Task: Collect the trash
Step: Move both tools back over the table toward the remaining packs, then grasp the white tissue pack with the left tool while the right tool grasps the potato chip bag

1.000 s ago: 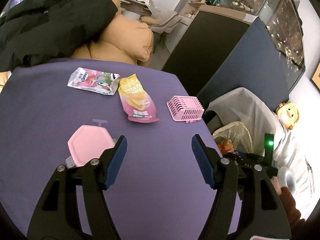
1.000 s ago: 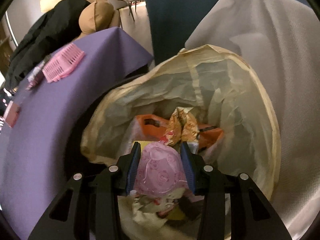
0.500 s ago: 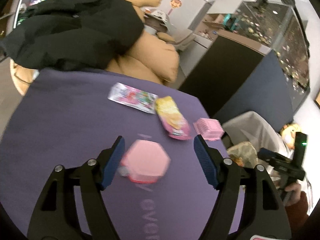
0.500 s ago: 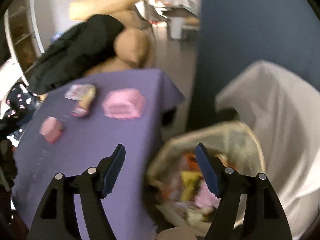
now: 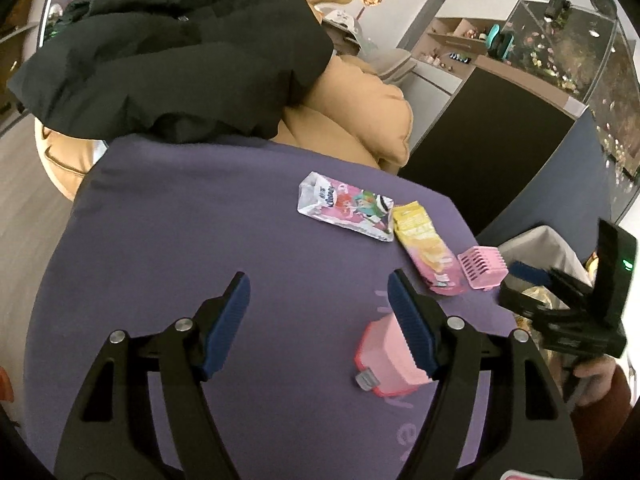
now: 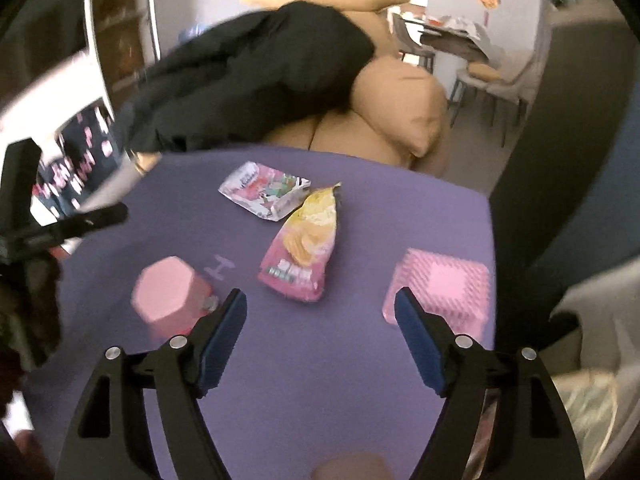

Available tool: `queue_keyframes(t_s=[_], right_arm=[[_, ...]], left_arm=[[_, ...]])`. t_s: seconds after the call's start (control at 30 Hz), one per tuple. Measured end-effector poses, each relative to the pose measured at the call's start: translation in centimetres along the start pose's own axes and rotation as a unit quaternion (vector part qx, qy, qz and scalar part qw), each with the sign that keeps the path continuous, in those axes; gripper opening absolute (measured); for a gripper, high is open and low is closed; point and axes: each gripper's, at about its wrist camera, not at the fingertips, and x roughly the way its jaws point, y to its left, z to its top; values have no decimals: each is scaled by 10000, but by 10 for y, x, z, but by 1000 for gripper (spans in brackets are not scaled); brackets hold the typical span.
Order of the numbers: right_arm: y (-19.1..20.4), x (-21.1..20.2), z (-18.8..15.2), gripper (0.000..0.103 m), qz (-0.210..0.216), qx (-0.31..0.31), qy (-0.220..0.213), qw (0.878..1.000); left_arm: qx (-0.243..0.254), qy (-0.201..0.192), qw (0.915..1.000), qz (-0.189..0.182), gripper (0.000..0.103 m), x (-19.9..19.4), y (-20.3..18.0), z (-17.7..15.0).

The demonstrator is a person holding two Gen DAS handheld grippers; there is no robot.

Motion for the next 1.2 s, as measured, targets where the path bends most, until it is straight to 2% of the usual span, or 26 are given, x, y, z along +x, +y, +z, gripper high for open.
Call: queue_keyframes(t_s=[0.1,0.2,0.27,0.33,0.37,0.4,0.43,0.47,0.5,0.6,0.63,0.7,1.03,1.1,1.2], right_arm=[[4,32,19,72,-144,110,81,9998],[-1,58,33,73,107,441,213,9987],[-5,75,42,73,118,677,314,9971],[-10,87,46,73,35,814,468,9956],[-10,93,46,73,68,877,564,9945],[-11,99,46,73,284,946,613,9932],[-8,99,46,73,276,876,547,9943],[-5,98,45,73,222,773,518,9954],[-1,97,43,67,267,681,548,9958],[5,90,35,44,140,471,490,9976],[4,85,32,37,236,498,482,9973],[-2,76,24,34,385,669,464,9959],[-30,6,-34,33,829,1478,273,9852],[-37,-2,-51,33,899,1704,262,9809],[-39,-12,-70,33,818,1808,234,9798]], left_arm=[[53,69,10000,-16,68,8,3,0],[117,136,9998,-47,68,13,5,2],[197,159,9997,-36,68,18,5,7],[275,157,9995,9,68,22,4,13],[329,135,9994,33,68,24,4,18],[364,104,9993,62,68,26,5,21],[388,70,9992,103,68,28,5,25],[382,38,9991,160,68,31,7,30],[360,33,9992,178,68,34,8,33],[311,71,9993,217,68,45,11,39],[309,98,9992,224,68,49,11,41],[320,170,9991,219,68,58,9,44],[305,679,9966,342,67,112,-9,63],[268,818,9948,545,63,124,-12,68],[417,861,9929,712,62,135,-22,72]])
